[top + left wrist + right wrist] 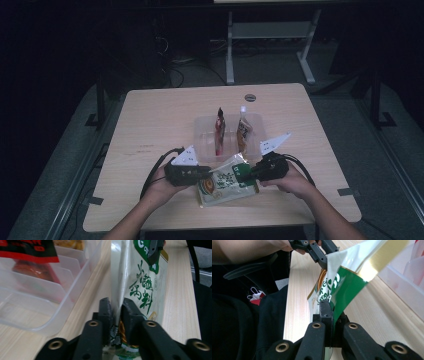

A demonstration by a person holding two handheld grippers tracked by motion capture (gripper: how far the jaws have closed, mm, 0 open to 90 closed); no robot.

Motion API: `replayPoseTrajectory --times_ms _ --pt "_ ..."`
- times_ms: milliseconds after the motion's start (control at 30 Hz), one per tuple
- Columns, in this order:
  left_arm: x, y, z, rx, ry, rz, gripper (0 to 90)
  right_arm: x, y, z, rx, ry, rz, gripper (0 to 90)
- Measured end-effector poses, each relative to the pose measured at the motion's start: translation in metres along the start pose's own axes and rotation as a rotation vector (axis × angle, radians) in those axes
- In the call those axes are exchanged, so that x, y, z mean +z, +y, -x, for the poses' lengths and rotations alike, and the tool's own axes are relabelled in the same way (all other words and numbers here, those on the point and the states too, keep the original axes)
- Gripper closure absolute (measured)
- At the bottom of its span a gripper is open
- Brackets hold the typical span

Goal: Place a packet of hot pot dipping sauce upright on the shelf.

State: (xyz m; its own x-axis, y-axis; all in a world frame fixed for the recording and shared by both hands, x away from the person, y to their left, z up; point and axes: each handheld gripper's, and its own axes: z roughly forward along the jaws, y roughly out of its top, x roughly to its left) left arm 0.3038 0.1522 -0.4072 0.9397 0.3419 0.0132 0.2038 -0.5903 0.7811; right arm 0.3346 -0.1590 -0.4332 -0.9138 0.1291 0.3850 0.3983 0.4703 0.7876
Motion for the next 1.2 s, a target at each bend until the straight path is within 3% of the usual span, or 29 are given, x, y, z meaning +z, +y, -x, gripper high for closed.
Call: replayPoseTrajectory --times_ms 133,200,267,600,867,1000,1200 --pt "-0.021 0.0 -0.001 -0.028 0.031 0.045 76.9 -0.004 0.001 -0.002 -0.006 -0.019 0.0 90.0" --pt "-0.029 0.0 -0.002 -0.032 0.01 0.043 87.6 -0.006 0.002 -0.003 -0.002 -0.017 0.009 90.0" --pt "-0.029 0.001 0.0 -0.024 -0.017 0.014 89.8 -0.007 0.004 -0.004 -0.013 -0.019 0.016 90.0" --pt "0.004 0.012 0.008 -0.016 -0.019 -0.064 89.8 -0.011 0.028 -0.024 -0.106 -0.001 0.086 90.0" --pt "0.022 0.023 0.019 -0.008 -0.083 -0.047 89.8 -0.005 0.046 -0.038 -0.175 0.034 0.123 90.0" --pt "0.026 0.028 0.022 0.003 -0.083 -0.042 89.7 -0.007 0.05 -0.043 -0.19 0.039 0.132 90.0" --pt "0.021 0.031 0.017 -0.004 -0.073 -0.018 89.7 -0.017 0.053 -0.044 -0.195 0.006 0.133 90.0"
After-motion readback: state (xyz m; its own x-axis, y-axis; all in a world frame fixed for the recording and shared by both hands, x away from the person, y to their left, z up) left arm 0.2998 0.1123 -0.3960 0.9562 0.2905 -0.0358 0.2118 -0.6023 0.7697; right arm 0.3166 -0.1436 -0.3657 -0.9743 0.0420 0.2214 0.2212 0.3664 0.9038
